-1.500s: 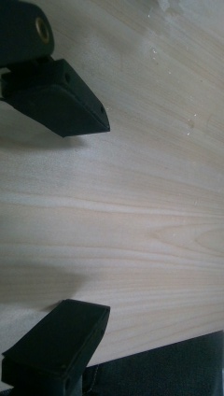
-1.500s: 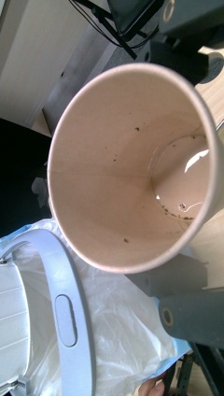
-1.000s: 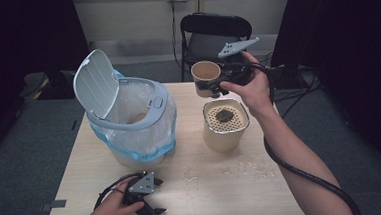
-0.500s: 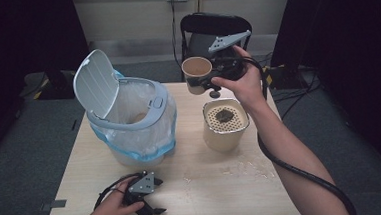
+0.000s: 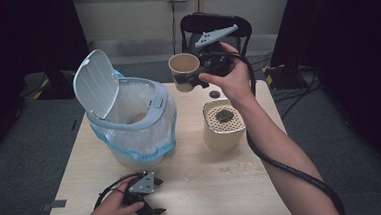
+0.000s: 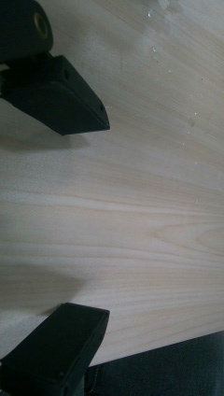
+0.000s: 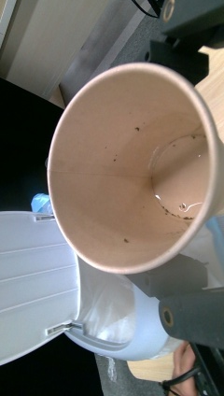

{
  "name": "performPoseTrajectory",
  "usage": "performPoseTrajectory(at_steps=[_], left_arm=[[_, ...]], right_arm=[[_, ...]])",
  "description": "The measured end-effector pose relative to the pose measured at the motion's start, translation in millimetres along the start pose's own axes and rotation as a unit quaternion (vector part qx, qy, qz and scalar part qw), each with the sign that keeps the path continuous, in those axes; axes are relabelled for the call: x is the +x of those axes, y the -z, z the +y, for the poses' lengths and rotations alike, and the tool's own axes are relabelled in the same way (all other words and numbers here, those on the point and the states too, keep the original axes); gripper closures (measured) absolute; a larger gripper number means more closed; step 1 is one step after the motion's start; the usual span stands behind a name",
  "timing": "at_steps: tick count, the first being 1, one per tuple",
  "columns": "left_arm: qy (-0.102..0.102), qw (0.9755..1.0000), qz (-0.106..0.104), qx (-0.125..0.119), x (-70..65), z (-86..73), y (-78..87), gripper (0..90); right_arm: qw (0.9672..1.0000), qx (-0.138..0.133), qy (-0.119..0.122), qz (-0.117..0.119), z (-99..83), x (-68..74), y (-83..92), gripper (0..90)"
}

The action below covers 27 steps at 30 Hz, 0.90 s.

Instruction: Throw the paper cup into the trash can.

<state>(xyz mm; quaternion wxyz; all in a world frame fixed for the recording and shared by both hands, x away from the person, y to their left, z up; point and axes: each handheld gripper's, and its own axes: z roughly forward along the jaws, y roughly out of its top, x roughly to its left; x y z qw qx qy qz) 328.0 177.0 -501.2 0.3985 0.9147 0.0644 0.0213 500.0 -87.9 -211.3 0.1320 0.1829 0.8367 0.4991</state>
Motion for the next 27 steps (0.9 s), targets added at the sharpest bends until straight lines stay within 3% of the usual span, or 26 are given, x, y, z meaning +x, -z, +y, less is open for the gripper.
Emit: performPoseTrajectory(at_steps=[27], left_arm=[[-0.002,1.0,0.001,0.0,0.1,-0.1,-0.1,8.3]], right_arm=[[0.9991,-0.003,0.017,0.038,24.5,26.2,-46.0,26.4]])
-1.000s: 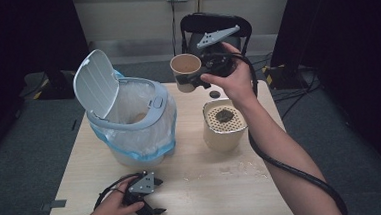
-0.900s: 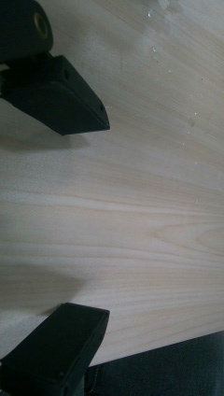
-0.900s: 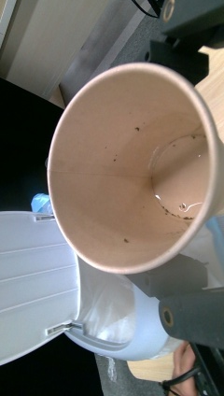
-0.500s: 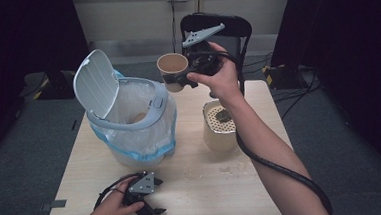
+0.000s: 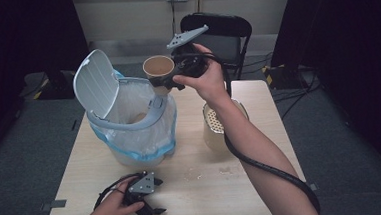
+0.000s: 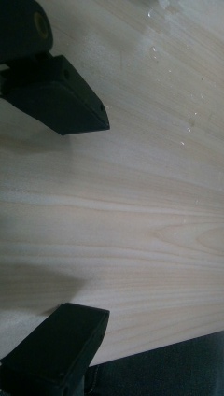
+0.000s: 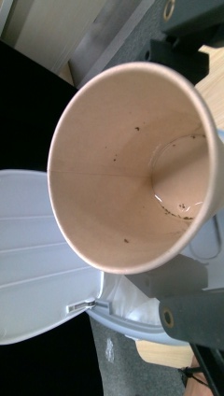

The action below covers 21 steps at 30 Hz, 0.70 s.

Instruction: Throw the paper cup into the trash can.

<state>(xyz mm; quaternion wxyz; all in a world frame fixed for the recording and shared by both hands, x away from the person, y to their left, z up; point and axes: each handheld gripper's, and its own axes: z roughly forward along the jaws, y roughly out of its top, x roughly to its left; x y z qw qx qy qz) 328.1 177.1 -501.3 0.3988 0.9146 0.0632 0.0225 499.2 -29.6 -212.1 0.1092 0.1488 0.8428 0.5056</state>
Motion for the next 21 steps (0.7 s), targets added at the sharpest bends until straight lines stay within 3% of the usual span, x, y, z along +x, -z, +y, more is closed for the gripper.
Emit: performPoseTrajectory(at_steps=[21], left_arm=[[-0.002,1.0,0.002,0.001,0.1,0.2,0.4,8.3]], right_arm=[[0.9994,-0.002,0.004,0.034,10.1,17.3,-31.3,26.3]])
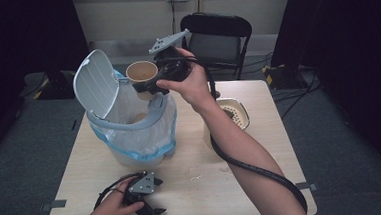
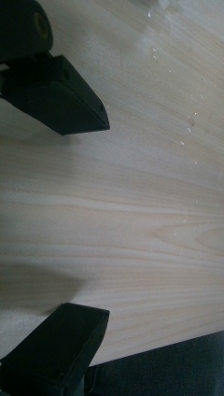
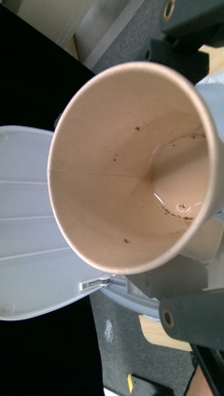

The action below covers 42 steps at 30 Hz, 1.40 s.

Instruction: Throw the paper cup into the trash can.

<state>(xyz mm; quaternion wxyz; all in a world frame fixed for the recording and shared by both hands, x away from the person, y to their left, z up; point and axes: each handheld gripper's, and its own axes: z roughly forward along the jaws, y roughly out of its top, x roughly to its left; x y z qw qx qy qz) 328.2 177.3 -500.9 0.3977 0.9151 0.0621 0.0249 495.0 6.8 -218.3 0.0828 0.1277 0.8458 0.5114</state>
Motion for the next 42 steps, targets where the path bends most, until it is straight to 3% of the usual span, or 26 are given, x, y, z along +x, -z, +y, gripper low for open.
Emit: performPoseTrajectory(at_steps=[38,40,41,42], left_arm=[[-0.001,1.0,0.0,0.001,0.2,0.0,0.1,8.3],[0.0,1.0,0.0,0.001,0.1,0.0,0.1,8.3],[0.001,1.0,0.0,0.0,0.0,-0.1,0.0,8.3],[0.001,1.0,0.0,0.0,0.0,-0.1,0.0,8.3]], right_arm=[[0.9994,0.008,-0.004,0.034,-1.9,9.1,-40.6,25.2],[0.9992,0.009,-0.005,0.038,-2.7,8.9,-41.9,24.3],[0.9993,0.01,-0.013,0.033,-3.4,9.4,-43.5,15.6],[0.9994,0.014,-0.018,0.026,-3.6,9.8,-44.2,14.5]])
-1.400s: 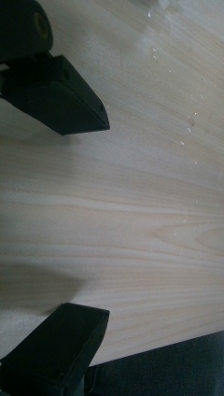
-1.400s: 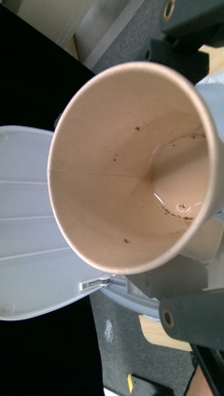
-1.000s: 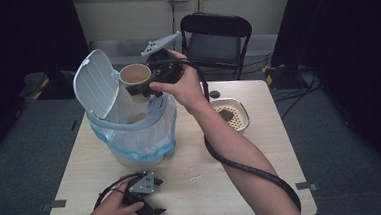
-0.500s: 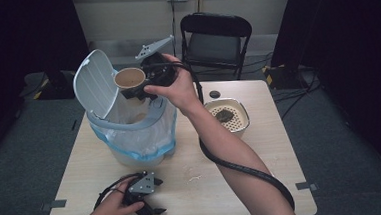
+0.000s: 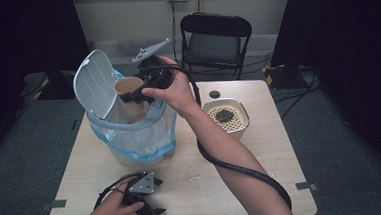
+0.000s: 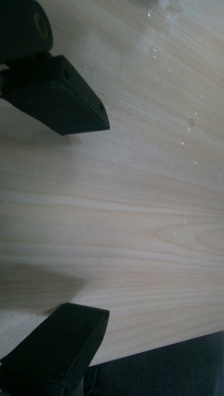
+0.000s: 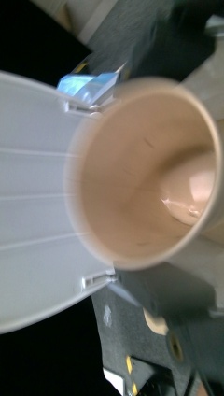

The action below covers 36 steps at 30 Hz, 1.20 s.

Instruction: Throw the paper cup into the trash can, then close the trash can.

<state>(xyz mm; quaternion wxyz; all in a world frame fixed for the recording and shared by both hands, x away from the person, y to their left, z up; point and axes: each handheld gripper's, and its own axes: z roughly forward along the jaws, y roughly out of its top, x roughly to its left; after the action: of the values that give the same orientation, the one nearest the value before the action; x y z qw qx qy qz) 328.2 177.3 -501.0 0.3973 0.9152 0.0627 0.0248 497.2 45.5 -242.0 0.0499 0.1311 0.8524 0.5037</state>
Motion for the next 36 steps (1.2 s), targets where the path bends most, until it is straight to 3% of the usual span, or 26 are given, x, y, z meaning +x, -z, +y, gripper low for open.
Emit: performPoseTrajectory(at_steps=[13,26,36], left_arm=[[-0.002,1.0,0.0,0.001,0.2,0.1,0.1,8.3],[-0.001,1.0,0.0,-0.002,0.1,0.0,-0.3,8.3],[-0.002,1.0,-0.002,0.003,0.8,0.4,0.5,8.3]], right_arm=[[1.0,0.0,-0.004,-0.001,-6.8,-0.8,12.9,14.6],[0.9998,-0.013,-0.017,-0.003,-25.2,-4.0,45.9,14.6],[0.9997,-0.006,-0.02,-0.009,-44.7,-5.4,74.8,14.5]])
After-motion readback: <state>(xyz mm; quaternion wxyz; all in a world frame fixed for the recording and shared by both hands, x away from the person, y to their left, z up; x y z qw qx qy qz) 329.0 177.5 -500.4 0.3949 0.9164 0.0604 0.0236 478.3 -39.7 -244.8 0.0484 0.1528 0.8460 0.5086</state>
